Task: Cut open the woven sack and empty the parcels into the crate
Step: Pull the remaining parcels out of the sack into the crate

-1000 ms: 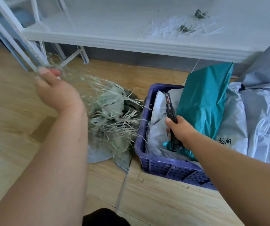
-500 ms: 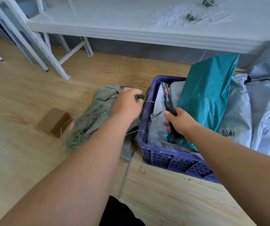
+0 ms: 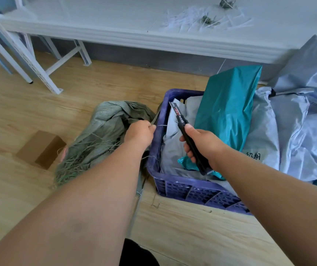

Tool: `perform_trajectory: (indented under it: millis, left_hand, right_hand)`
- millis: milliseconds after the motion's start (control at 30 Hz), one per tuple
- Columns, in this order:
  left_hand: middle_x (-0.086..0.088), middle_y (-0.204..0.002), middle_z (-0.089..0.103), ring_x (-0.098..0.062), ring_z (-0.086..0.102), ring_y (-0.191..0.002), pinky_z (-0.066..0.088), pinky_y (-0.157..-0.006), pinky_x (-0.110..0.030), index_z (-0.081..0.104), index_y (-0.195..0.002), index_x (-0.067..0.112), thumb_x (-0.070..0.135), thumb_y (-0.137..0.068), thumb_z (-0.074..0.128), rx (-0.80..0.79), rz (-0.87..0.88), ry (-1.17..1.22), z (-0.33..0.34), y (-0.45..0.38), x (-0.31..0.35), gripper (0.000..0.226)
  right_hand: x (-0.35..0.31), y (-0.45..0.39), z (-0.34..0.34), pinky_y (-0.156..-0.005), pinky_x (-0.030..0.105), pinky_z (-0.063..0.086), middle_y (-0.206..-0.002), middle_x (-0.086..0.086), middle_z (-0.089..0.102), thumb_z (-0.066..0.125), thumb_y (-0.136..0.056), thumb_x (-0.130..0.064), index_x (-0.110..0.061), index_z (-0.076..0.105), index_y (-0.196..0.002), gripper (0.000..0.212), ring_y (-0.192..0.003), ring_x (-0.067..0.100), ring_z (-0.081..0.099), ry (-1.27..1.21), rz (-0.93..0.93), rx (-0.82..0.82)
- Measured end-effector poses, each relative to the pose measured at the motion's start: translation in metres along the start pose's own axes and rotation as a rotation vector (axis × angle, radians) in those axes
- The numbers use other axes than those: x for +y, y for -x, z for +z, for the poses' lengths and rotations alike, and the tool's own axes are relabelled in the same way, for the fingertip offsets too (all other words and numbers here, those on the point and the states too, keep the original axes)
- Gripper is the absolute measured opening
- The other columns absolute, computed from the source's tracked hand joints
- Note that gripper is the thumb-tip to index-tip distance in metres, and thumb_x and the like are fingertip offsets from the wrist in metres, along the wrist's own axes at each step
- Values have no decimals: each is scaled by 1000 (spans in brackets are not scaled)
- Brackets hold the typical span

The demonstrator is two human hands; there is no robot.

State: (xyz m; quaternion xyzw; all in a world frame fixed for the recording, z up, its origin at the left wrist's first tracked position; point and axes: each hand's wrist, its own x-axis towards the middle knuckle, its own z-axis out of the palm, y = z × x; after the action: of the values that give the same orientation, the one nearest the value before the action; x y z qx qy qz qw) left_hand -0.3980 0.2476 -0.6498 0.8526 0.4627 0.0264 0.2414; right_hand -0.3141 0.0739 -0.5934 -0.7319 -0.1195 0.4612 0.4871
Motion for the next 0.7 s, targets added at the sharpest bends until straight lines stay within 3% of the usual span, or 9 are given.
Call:
perform_trajectory:
  millis: [100, 233, 333, 400, 467, 533, 567, 600, 700]
  left_hand:
    - [-17, -103, 67, -36, 59, -97, 41, -73, -33, 66, -94, 7, 36, -98, 42, 155, -178, 171, 2, 16, -11, 38]
    - [-14, -109, 67, -34, 59, -101, 43, -78, -34, 68, -105, 12, 36, -97, 43, 95, -301, 122, -10, 26, -39, 36]
    - [-14, -118, 64, -31, 60, -106, 45, -82, -34, 65, -115, 10, 33, -93, 53, -93, -422, -22, -30, 29, -67, 34]
    - [-13, -127, 59, -29, 58, -112, 45, -85, -33, 60, -123, 7, 27, -93, 56, -267, -458, -328, -39, 43, -91, 37]
    - [-9, -130, 58, -23, 58, -115, 46, -88, -31, 56, -129, 6, 24, -94, 56, -587, -470, -676, -40, 70, -112, 39]
    - [-8, -132, 57, -21, 57, -118, 46, -92, -29, 52, -132, 4, 24, -96, 54, -829, -484, -820, -36, 84, -127, 41]
    - [-9, -131, 56, -22, 57, -117, 46, -93, -31, 51, -132, 4, 22, -96, 52, -801, -467, -814, -36, 83, -127, 40]
    - [-10, -127, 56, -24, 58, -114, 48, -91, -33, 53, -130, 5, 20, -96, 49, -670, -444, -764, -36, 76, -122, 38]
    - [-6, -125, 52, -26, 59, -105, 47, -81, -34, 62, -119, 16, 24, -96, 48, -79, -272, -261, -35, 44, -79, 28]
  right_hand:
    - [-2, 0, 5, -43, 24, 40, -63, 4, 54, 38, -101, -31, -11, 59, -90, 31, -49, 16, 47, -87, 58, -49]
    - [-1, -4, 8, -52, 30, 42, -78, 9, 56, 32, -96, -7, -8, 53, -91, 22, -59, 20, 46, -107, 39, -33]
    - [1, -9, 11, -56, 31, 45, -86, 7, 57, 30, -90, 5, -7, 51, -102, 27, -65, 20, 47, -73, -5, -4]
    - [3, -14, 12, -59, 33, 47, -92, 8, 56, 29, -85, 11, -10, 51, -99, 33, -68, 20, 47, -73, -30, 38]
    - [5, -18, 13, -65, 35, 48, -97, 11, 57, 29, -83, 12, -16, 51, -92, 37, -72, 22, 48, -69, -33, 76]
    - [6, -21, 14, -67, 35, 48, -100, 12, 58, 30, -82, 12, -19, 51, -93, 38, -74, 23, 48, -53, -32, 83]
    - [6, -22, 15, -66, 34, 47, -99, 12, 58, 32, -81, 12, -18, 51, -96, 39, -74, 22, 49, -52, -34, 74]
    - [6, -22, 15, -64, 33, 47, -97, 11, 59, 36, -80, 12, -15, 51, -101, 38, -71, 21, 48, -56, -34, 63]
    - [5, -23, 19, -66, 34, 46, -93, 12, 58, 51, -81, 1, -12, 49, -110, 33, -65, 21, 49, -45, -10, 43]
